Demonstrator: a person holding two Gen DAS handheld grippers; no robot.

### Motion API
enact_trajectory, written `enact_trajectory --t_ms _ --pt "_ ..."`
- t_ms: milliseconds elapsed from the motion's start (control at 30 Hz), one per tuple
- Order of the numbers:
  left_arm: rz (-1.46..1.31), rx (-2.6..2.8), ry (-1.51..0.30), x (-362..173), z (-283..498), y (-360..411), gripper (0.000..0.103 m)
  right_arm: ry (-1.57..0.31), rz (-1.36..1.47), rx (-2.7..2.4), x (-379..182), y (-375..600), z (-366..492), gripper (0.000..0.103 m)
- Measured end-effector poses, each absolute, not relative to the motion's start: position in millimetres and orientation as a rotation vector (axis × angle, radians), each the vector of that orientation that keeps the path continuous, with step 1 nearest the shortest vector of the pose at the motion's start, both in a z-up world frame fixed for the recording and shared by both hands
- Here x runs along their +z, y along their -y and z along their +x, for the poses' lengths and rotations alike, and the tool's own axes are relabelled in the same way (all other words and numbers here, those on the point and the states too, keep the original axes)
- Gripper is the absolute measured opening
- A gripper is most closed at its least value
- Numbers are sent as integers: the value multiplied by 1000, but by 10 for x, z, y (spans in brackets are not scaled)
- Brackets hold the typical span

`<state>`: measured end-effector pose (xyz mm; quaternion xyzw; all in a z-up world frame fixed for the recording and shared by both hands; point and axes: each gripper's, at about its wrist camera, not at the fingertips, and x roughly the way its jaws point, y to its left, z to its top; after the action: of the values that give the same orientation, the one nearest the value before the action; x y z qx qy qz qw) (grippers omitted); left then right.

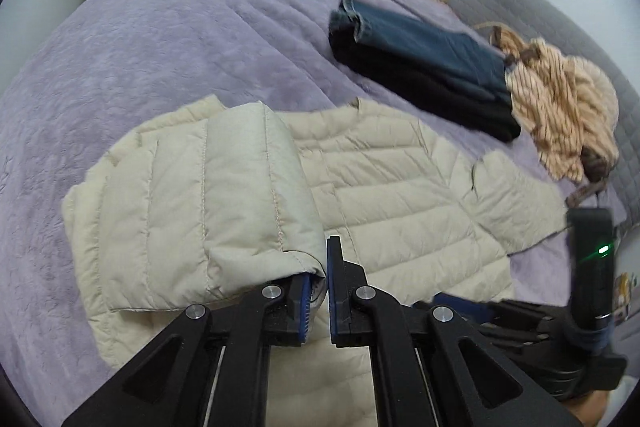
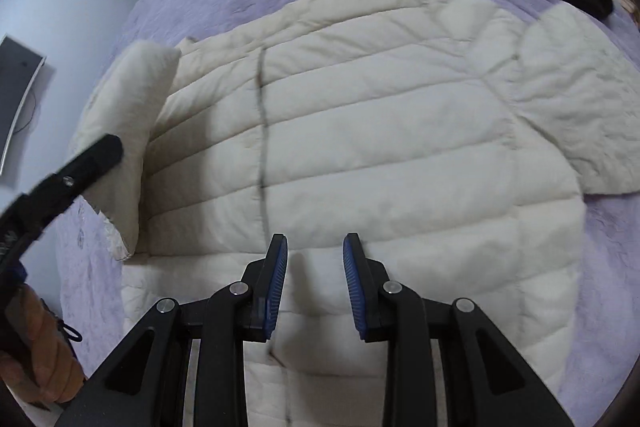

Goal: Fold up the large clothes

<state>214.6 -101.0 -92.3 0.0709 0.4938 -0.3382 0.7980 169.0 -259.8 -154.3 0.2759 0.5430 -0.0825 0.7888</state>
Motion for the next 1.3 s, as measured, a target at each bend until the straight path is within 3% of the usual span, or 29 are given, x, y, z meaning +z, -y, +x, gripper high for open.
enact_trajectory --t_ms 200,300,333,367,400,433,500,667,733,800,1000,1300 --pt "356 -691 -1126 -1376 1891 1452 6 -1153 666 -230 -1676 2878 1604 32" --pt "415 -667 -1120 -1426 1833 1524 7 -1143 694 -228 -1853 2904 1594 37" --pt "435 -658 -1116 -1429 1817 1544 16 -1140 702 -227 -1872 2905 1645 38" --pt "447 -660 -1116 -1422 1799 1542 49 -1138 704 -226 -1898 2885 1603 38" --pt "450 -660 -1112 -1416 1782 1563 72 -1136 706 -225 -1915 2878 1591 38" --pt "454 -643 -1090 -1386 1751 1551 103 -1135 710 -223 -1926 2866 1651 39" --pt "485 -625 -1020 -1287 1682 1527 103 -1130 717 -218 -1976 2854 1618 40" --pt "462 -622 -1044 -1151 1654 1376 103 -1129 694 -212 -1926 2941 1673 52" --pt "403 -591 -1028 -1048 1678 1159 103 -1135 659 -211 -1883 2872 1821 66" --pt "335 -533 -1004 -938 1737 874 103 -1131 601 -210 -1753 2820 1865 73" --pt "196 -212 -970 -891 2229 -80 103 -1075 317 -90 -1344 2311 2083 77" --pt "12 -10 -1068 -1416 2937 -881 103 -969 -321 48 -1208 1155 2004 80"
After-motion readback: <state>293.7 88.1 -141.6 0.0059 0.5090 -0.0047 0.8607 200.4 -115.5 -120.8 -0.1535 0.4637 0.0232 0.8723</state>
